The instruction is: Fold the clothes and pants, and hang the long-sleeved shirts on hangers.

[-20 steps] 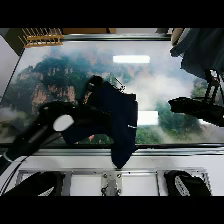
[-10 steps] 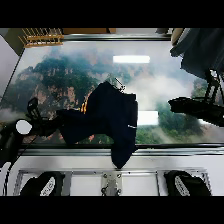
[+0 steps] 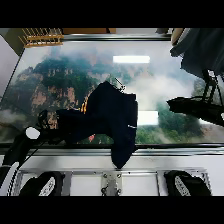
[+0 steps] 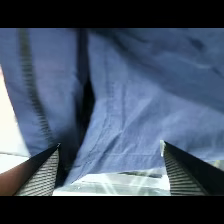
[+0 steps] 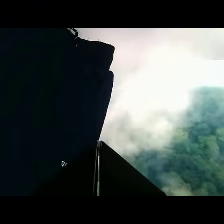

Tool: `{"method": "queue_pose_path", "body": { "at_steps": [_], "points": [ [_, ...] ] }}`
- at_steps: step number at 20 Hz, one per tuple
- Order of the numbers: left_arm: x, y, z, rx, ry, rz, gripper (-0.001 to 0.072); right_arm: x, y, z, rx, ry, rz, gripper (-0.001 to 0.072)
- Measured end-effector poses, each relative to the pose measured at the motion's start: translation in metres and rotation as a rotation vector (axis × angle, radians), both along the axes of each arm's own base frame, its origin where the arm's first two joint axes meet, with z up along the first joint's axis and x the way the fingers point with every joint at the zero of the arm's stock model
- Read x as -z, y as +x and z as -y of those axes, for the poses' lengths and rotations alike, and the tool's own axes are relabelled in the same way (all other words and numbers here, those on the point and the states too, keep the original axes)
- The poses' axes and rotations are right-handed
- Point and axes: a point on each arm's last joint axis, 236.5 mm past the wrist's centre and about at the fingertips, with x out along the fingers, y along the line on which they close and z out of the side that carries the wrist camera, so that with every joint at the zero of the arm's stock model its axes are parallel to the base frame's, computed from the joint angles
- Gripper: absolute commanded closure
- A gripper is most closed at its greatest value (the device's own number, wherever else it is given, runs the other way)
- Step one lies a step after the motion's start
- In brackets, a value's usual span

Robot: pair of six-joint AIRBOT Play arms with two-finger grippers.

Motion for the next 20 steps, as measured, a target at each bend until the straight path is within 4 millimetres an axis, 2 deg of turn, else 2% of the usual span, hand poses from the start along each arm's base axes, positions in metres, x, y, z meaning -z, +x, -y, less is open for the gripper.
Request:
{"method": "queue_pose_path", "body": {
  "at_steps": [2,3,4,5,6,9,12,16,20],
  "points": [
    [0.006,0.004,0.011,0.043,-0.003,-0.029,0.0669,0.004,0.002,-0.003,-0.001,0.02,-0.017,0.069],
    [0.008,0.008,0.016,0.062,-0.003,-0.039,0.0701,0.008,0.004,-0.003,-0.002,0.028,-0.031,0.0687],
    [0.008,0.012,0.019,0.078,-0.003,-0.044,0.0701,0.014,0.006,-0.004,-0.002,0.035,-0.049,0.0655],
    [0.006,0.018,0.022,0.094,-0.003,-0.047,0.0701,0.022,0.009,-0.004,-0.001,0.041,-0.071,0.0401],
    [0.003,0.023,0.023,0.113,0.003,-0.045,0.0701,0.032,0.013,-0.003,0.001,0.045,-0.099,0.018],
    [-0.014,0.035,0.019,0.152,0.027,-0.029,0.0701,0.071,0.029,0.0,0.006,0.053,-0.195,0.0187],
    [-0.036,0.039,0.01,0.164,0.05,0.003,0.0701,0.117,0.051,-0.003,-0.001,0.069,-0.295,0.0187],
    [-0.057,0.029,-0.002,0.144,0.064,0.053,0.0701,0.166,0.087,-0.03,-0.062,0.097,-0.365,0.0187],
    [-0.062,0.01,-0.011,0.109,0.072,0.084,0.0701,0.198,0.117,-0.067,-0.125,0.106,-0.391,0.0187]
  ]
}}
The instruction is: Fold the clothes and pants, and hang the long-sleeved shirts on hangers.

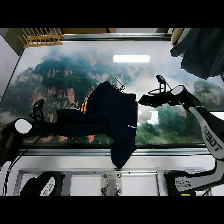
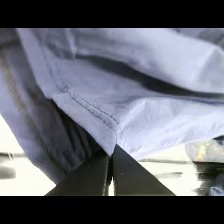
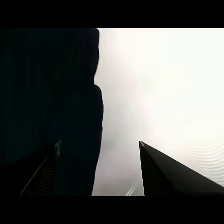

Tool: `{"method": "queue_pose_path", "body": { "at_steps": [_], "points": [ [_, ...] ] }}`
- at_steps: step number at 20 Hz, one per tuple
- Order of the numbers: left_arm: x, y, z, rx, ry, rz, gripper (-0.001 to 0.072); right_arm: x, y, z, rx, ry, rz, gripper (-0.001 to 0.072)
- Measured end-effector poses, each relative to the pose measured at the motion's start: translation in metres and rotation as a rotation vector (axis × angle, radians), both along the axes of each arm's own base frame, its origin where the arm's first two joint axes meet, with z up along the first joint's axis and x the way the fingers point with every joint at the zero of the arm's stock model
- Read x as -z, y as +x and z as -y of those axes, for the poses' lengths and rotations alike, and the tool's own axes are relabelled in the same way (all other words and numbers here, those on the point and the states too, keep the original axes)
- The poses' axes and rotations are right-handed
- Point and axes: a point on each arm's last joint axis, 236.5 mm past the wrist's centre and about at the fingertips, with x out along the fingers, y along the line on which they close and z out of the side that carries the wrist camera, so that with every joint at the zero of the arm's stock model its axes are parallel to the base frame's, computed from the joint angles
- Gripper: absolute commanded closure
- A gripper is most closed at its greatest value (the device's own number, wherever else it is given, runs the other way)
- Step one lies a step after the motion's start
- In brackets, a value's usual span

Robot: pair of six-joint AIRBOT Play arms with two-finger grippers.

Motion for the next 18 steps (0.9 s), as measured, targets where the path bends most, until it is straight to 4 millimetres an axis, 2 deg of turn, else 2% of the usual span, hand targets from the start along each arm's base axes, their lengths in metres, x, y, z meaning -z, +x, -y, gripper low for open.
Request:
{"method": "queue_pose_path", "body": {
  "at_steps": [2,4,5,7,10,12,15,16,18],
  "points": [
    [0.0,-0.008,-0.003,-0.012,0.002,0.013,0.0701,0.009,0.011,-0.016,-0.015,0.013,0.003,0.0203],
    [-0.003,-0.012,-0.003,-0.019,0.002,0.028,0.0701,0.013,0.022,-0.029,-0.007,0.033,0.014,0.0401],
    [-0.005,-0.013,-0.003,-0.022,0.001,0.037,0.0701,0.012,0.026,-0.033,0.001,0.043,0.025,0.0471],
    [-0.008,-0.011,-0.004,-0.028,-0.001,0.049,0.0701,0.009,0.035,-0.041,0.015,0.069,0.049,0.0699],
    [-0.017,0.002,-0.005,-0.029,-0.002,0.055,0.0701,-0.002,0.042,-0.046,0.018,0.088,0.085,0.07],
    [-0.03,0.024,-0.008,-0.03,0.001,0.076,0.0701,-0.022,0.047,-0.038,0.008,0.059,0.145,0.07],
    [-0.066,0.077,-0.008,0.001,0.019,0.172,0.0701,-0.073,0.049,-0.004,-0.004,-0.059,0.258,0.0701],
    [-0.081,0.096,-0.004,0.028,0.027,0.212,0.0701,-0.091,0.041,0.01,-0.012,-0.114,0.283,0.0701],
    [-0.107,0.13,0.009,0.091,0.038,0.282,0.0701,-0.115,0.011,0.035,-0.033,-0.232,0.287,0.0701]
  ]
}}
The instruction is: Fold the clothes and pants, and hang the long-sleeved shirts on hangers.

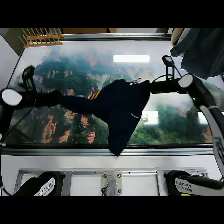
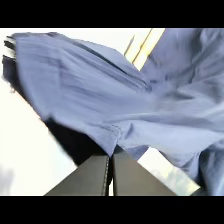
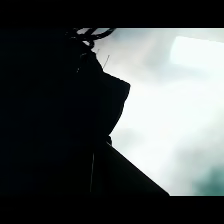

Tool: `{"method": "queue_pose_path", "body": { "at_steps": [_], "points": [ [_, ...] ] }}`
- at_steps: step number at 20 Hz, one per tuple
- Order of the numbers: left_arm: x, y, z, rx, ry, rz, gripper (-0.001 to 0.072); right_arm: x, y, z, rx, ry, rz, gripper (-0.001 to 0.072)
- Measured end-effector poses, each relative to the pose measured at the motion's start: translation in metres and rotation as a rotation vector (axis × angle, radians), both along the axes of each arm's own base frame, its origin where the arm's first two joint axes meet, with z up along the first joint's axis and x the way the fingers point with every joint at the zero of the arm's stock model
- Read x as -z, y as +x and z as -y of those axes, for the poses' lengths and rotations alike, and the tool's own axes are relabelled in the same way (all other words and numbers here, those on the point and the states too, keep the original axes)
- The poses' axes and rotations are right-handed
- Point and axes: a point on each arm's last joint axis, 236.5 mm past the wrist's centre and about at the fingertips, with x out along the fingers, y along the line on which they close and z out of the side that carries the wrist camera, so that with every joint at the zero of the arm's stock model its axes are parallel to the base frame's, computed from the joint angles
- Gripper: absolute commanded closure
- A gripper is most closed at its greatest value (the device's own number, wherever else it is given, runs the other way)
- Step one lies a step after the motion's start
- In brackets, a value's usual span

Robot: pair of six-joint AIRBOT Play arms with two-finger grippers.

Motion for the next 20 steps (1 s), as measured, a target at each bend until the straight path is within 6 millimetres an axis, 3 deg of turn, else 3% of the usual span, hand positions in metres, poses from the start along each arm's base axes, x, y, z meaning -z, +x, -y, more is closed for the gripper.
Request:
{"method": "queue_pose_path", "body": {
  "at_steps": [2,4,7,9,10,11,12,14,16,20],
  "points": [
    [-0.01,0.018,0.016,0.067,0.023,0.015,0.0701,-0.011,-0.047,0.018,0.014,-0.073,-0.034,0.0701],
    [-0.001,0.02,0.027,0.119,0.057,-0.023,0.0701,-0.008,-0.106,0.028,0.039,-0.103,-0.093,0.0699],
    [0.037,0.001,0.034,0.169,0.094,-0.135,0.0701,0.012,-0.191,0.024,0.061,-0.071,-0.194,0.0692],
    [0.071,-0.022,0.034,0.188,0.109,-0.236,0.0701,0.023,-0.235,0.012,0.058,-0.008,-0.243,0.0675],
    [0.086,-0.033,0.033,0.19,0.109,-0.281,0.066,0.025,-0.251,0.005,0.057,0.033,-0.253,0.0512],
    [0.1,-0.045,0.032,0.196,0.113,-0.325,0.0339,0.025,-0.262,-0.001,0.051,0.061,-0.252,0.0241],
    [0.111,-0.055,0.032,0.199,0.114,-0.358,0.0057,0.023,-0.269,-0.005,0.05,0.086,-0.242,0.0201],
    [0.122,-0.067,0.031,0.203,0.114,-0.401,0.0045,0.013,-0.274,-0.01,0.062,0.126,-0.216,0.0205],
    [0.117,-0.063,0.031,0.204,0.117,-0.39,0.0045,-0.002,-0.271,-0.009,0.082,0.141,-0.181,0.0205],
    [0.08,-0.011,0.029,0.189,0.142,-0.214,0.0045,-0.029,-0.251,0.003,0.114,0.096,-0.131,0.0205]
  ]
}}
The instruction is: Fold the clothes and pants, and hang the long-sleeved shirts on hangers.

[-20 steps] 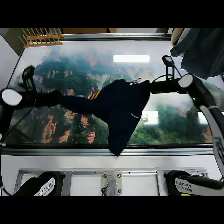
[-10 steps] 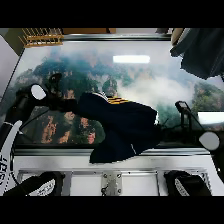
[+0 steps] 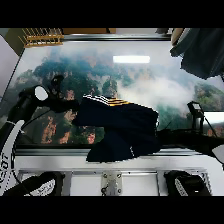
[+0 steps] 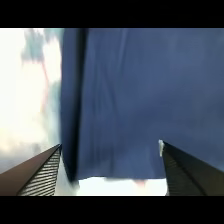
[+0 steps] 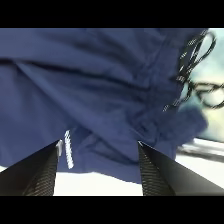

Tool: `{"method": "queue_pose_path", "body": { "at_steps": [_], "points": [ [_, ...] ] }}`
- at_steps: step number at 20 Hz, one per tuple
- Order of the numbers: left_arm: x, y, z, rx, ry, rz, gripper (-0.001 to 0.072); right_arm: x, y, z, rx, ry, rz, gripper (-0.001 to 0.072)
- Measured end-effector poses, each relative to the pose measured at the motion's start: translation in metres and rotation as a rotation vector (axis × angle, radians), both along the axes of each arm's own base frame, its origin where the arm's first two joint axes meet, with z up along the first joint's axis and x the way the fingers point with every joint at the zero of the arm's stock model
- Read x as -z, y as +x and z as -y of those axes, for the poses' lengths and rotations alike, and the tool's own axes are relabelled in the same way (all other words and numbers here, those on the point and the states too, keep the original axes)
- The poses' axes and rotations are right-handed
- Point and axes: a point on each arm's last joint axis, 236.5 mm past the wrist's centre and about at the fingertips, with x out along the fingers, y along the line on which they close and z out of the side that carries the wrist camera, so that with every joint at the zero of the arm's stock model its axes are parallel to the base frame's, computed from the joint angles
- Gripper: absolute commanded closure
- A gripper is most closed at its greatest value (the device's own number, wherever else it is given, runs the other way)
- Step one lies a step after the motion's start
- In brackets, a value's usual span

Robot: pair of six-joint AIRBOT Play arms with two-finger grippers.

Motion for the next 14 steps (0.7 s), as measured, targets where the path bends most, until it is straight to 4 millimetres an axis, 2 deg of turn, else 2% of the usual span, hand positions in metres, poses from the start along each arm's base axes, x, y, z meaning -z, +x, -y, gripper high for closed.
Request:
{"method": "queue_pose_path", "body": {
  "at_steps": [3,5,8,11,14],
  "points": [
    [-0.018,0.047,-0.007,-0.021,-0.007,0.091,0.0045,-0.008,0.021,0.009,0.012,-0.051,-0.014,0.0204],
    [-0.013,0.074,-0.008,-0.026,-0.045,0.098,0.0045,-0.004,0.037,0.013,0.018,-0.074,-0.046,0.0203],
    [0.017,0.099,-0.001,-0.027,-0.124,0.033,0.0045,0.012,0.061,0.019,0.049,-0.081,-0.089,0.0202],
    [0.054,0.11,0.013,-0.021,-0.184,-0.044,0.0045,0.033,0.085,0.035,0.107,-0.039,-0.143,0.02],
    [0.079,0.119,0.034,-0.001,-0.229,-0.089,0.0045,0.056,0.105,0.052,0.155,0.061,-0.191,0.02]
  ]
}}
